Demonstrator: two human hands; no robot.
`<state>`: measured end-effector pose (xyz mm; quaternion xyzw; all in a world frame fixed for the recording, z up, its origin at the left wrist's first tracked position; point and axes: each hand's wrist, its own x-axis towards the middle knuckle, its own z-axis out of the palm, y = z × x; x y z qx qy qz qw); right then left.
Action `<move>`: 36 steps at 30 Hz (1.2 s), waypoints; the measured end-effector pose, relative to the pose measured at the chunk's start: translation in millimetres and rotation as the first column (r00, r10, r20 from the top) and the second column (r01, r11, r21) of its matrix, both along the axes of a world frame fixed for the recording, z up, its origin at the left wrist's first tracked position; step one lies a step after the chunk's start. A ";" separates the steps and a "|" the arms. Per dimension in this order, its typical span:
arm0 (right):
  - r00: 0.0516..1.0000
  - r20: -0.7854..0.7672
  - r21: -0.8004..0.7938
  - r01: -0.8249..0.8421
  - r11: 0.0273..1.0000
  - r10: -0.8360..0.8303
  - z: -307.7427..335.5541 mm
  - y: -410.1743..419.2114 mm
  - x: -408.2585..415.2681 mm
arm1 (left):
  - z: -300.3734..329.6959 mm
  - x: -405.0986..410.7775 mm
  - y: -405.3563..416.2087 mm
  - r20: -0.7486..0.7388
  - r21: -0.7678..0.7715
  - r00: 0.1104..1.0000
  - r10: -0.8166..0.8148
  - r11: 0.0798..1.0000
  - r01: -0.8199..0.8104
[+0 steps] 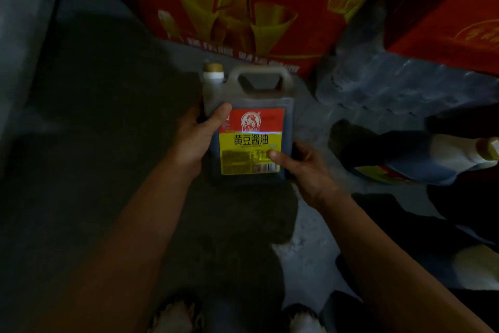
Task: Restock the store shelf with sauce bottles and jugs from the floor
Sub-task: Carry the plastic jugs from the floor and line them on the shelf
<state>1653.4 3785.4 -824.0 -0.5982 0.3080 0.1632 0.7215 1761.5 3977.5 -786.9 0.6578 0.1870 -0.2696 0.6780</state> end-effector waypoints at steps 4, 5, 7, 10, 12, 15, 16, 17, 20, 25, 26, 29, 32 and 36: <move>0.997 -0.062 -0.014 -0.054 0.998 0.053 38.0 15.5 -26.6 | 24.5 -30.7 18.0 -0.025 0.018 0.999 0.040 0.999 -0.040; 0.995 -0.081 -0.010 -0.054 0.998 0.053 49.9 18.7 -33.3 | 32.4 -39.0 22.4 -0.036 0.018 0.998 0.042 0.999 -0.042; 0.993 -0.110 -0.005 -0.050 0.999 0.050 74.6 25.5 -47.6 | 50.8 -56.1 30.3 -0.057 0.016 0.996 0.061 0.998 -0.060; 0.989 -0.137 -0.013 -0.055 0.998 0.053 116.3 36.0 -69.3 | 88.7 -80.2 38.8 -0.102 0.028 0.991 0.083 0.996 -0.081; 0.989 -0.140 -0.018 -0.051 0.999 0.048 146.0 41.3 -82.0 | 117.5 -94.6 43.8 -0.127 0.032 0.987 0.096 0.995 -0.093; 0.987 -0.145 -0.059 -0.074 0.995 0.065 192.3 46.5 -94.5 | 163.0 -110.5 49.0 -0.166 0.035 0.979 0.115 0.993 -0.111; 0.987 -0.144 -0.066 -0.081 0.994 0.071 207.0 47.2 -96.9 | 179.6 -113.5 49.9 -0.183 0.037 0.975 0.127 0.992 -0.122; 0.987 -0.144 -0.070 -0.085 0.994 0.074 223.3 47.9 -98.2 | 196.8 -115.7 51.2 -0.195 0.042 0.971 0.138 0.990 -0.132; 0.988 -0.135 -0.056 -0.087 0.995 0.079 277.0 49.7 -96.6 | 253.5 -116.3 54.1 -0.183 0.046 0.974 0.135 0.991 -0.129; 0.990 -0.082 -0.042 -0.117 0.992 0.113 378.7 57.5 -79.9 | 368.5 -107.7 63.8 -0.092 0.067 0.983 0.161 0.986 -0.156; 0.991 -0.067 -0.037 -0.117 0.992 0.114 400.0 59.8 -75.4 | 393.8 -105.1 66.5 -0.065 0.065 0.983 0.170 0.984 -0.165; 0.991 -0.017 -0.028 -0.133 0.991 0.132 470.7 66.2 -61.5 | 471.8 -97.1 77.4 0.007 0.057 0.986 0.168 0.984 -0.168; 0.980 0.069 -0.039 -0.186 0.982 0.189 548.8 77.1 -46.0 | 552.7 -92.4 93.9 0.085 0.048 0.979 0.183 0.981 -0.188; 0.936 0.217 -0.079 -0.265 0.961 0.276 656.3 101.8 -25.6 | 666.5 -91.9 123.5 0.211 0.030 0.942 0.260 0.962 -0.272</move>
